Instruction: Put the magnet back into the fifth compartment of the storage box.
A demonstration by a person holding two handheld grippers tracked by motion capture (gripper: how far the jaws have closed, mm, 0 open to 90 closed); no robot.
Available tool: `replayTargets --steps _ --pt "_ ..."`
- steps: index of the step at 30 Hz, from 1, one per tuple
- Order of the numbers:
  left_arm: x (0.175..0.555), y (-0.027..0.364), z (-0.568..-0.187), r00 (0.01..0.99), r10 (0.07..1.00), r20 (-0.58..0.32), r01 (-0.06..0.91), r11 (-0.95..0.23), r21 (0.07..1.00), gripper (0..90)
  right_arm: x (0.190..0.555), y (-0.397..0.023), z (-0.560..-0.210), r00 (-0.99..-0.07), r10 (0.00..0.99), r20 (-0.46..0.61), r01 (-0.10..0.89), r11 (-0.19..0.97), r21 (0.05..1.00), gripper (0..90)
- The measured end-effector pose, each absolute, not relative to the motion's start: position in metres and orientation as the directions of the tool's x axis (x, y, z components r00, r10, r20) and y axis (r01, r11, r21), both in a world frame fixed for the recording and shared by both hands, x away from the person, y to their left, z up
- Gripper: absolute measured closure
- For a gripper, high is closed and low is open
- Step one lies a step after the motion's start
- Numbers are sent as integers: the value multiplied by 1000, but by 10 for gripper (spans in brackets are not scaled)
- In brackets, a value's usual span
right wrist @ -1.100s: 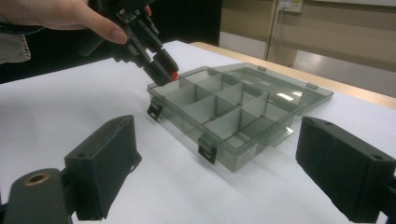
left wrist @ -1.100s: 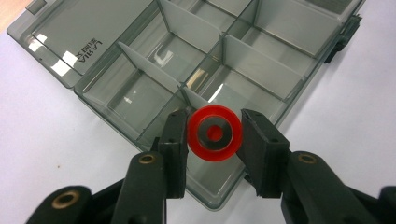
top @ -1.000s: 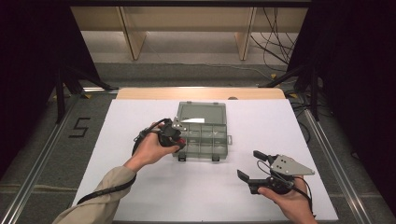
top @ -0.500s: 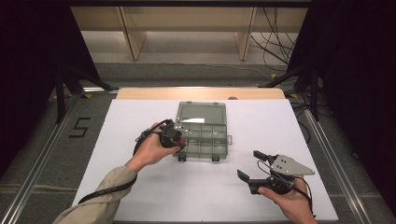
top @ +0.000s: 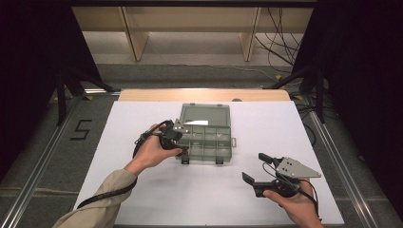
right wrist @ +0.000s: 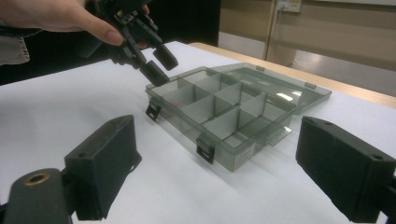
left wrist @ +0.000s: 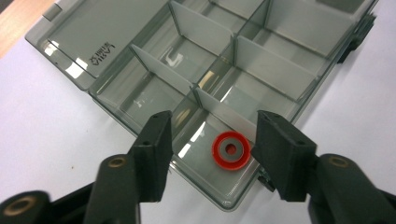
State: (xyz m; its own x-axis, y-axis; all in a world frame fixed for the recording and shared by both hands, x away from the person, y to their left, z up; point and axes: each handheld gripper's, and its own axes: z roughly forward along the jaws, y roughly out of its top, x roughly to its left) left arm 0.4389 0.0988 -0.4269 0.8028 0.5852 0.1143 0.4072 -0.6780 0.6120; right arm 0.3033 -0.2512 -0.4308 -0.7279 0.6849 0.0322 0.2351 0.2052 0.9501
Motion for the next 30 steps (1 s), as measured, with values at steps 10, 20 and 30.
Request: replayTargets --steps 10,20,30 --pt "425 112 -422 790 609 75 374 -575 727 221 306 -252 -432 -723 690 34 231 196 953 130" --pt "409 128 -424 754 655 40 360 -464 810 137 310 -254 -431 -707 707 1 216 214 953 127" --pt "391 137 -427 736 677 -9 371 -392 842 151 318 -252 -431 -703 711 32 240 195 951 127"
